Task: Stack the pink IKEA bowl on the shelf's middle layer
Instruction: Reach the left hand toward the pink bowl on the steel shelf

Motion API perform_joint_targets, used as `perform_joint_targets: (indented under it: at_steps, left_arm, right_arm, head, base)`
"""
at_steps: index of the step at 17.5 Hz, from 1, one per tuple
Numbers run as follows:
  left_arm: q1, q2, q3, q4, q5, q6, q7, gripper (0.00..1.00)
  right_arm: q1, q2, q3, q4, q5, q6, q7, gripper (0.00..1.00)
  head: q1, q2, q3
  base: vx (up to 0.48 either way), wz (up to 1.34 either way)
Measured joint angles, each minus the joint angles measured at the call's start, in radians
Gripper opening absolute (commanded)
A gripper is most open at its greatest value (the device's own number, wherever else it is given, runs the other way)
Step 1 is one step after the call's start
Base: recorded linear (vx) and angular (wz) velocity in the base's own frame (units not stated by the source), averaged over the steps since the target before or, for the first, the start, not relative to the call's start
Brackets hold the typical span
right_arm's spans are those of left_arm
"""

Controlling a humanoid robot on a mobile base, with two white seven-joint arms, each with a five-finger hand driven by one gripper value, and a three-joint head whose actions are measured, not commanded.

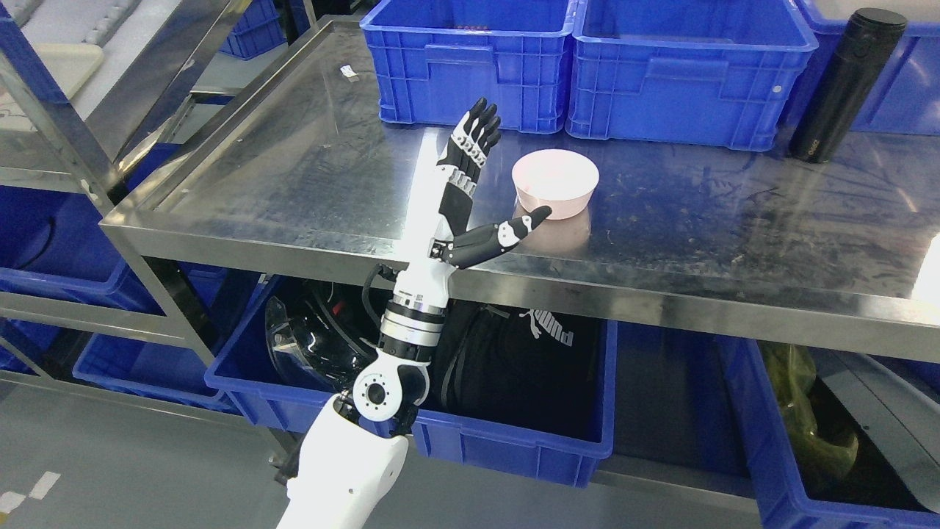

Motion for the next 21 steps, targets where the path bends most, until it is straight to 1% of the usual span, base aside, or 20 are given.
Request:
perform_joint_targets:
  at_steps: [2,6,7,8,9,10,11,12,13,14,15,16,19,21]
  left_arm:
    - [0.003,0.0,0.026,0.0,-0.028,0.03,-0.001,1.0]
    - [-0.032,0.001,0.055,0.0,-0.063,0.045,-0.004,1.0]
    - [-0.058,0.006,0.059,0.001,-0.085,0.068,-0.016,1.0]
    - [-0.091,0.015,0.063,0.001,-0.117,0.117,-0.032,1.0]
    - [-0.127,0.027,0.065,0.001,-0.162,0.189,-0.06,0.99]
    - [-0.17,0.039,0.066,0.001,-0.222,0.27,-0.113,0.99]
    - [-0.208,0.052,0.063,0.002,-0.284,0.323,-0.18,0.99]
    - [-0.25,0.069,0.057,0.002,-0.356,0.36,-0.257,0.98]
    - [-0.289,0.084,0.048,0.002,-0.436,0.382,-0.342,0.95]
    - [-0.338,0.102,0.036,0.002,-0.524,0.398,-0.443,0.93]
    - [-0.379,0.117,0.023,0.003,-0.577,0.401,-0.508,0.94]
    - [-0.425,0.135,0.006,0.006,-0.64,0.405,-0.565,0.99]
    - [-0.516,0.166,-0.043,0.028,-0.834,0.397,-0.644,1.0]
    - [-0.552,0.18,-0.076,0.042,-0.937,0.394,-0.715,1.0]
  right_arm:
    - [0.0,0.0,0.0,0.0,0.0,0.0,0.0,1.0]
    - [0.0,0.0,0.0,0.0,0.0,0.0,0.0,1.0]
    - [0.0,0.0,0.0,0.0,0.0,0.0,0.0,1.0]
    - [0.0,0.0,0.0,0.0,0.0,0.0,0.0,1.0]
    - [0.001,0.0,0.0,0.0,0.0,0.0,0.0,1.0]
    - [0.001,0.0,0.0,0.0,0.0,0.0,0.0,1.0]
    - [0.001,0.0,0.0,0.0,0.0,0.0,0.0,1.0]
    - [0.0,0.0,0.0,0.0,0.0,0.0,0.0,1.0]
    - [0.0,0.0,0.0,0.0,0.0,0.0,0.0,1.0]
    - [0.0,0.0,0.0,0.0,0.0,0.0,0.0,1.0]
    - [0.0,0.0,0.0,0.0,0.0,0.0,0.0,1.0]
    - [0.0,0.0,0.0,0.0,0.0,0.0,0.0,1.0]
    - [0.001,0.0,0.0,0.0,0.0,0.0,0.0,1.0]
    - [0.0,0.0,0.0,0.0,0.0,0.0,0.0,1.0]
  head:
    - [0.0,0.0,0.0]
    - [0.0,0.0,0.0]
    - [0.0,0.0,0.0]
    - [0.0,0.0,0.0]
    - [0.0,0.0,0.0]
    - [0.0,0.0,0.0]
    - [0.0,0.0,0.0]
    - [0.0,0.0,0.0]
    - [0.0,0.0,0.0]
    - [0.0,0.0,0.0]
    - [0.0,0.0,0.0]
    - [0.0,0.0,0.0]
    - [0.0,0.0,0.0]
    - [0.0,0.0,0.0]
  base:
    - [-0.005,-0.02]
    - [0.004,-0.05]
    - [0.0,0.0]
    - [0.0,0.0]
    - [0.0,0.0]
    - [0.0,0.0]
    - [0.0,0.0]
    - [0.0,0.0]
    - [0.0,0.0]
    - [0.007,-0.02]
    - [0.007,-0.02]
    - [0.007,-0.07]
    - [0.007,-0.06]
    - [0.0,0.0]
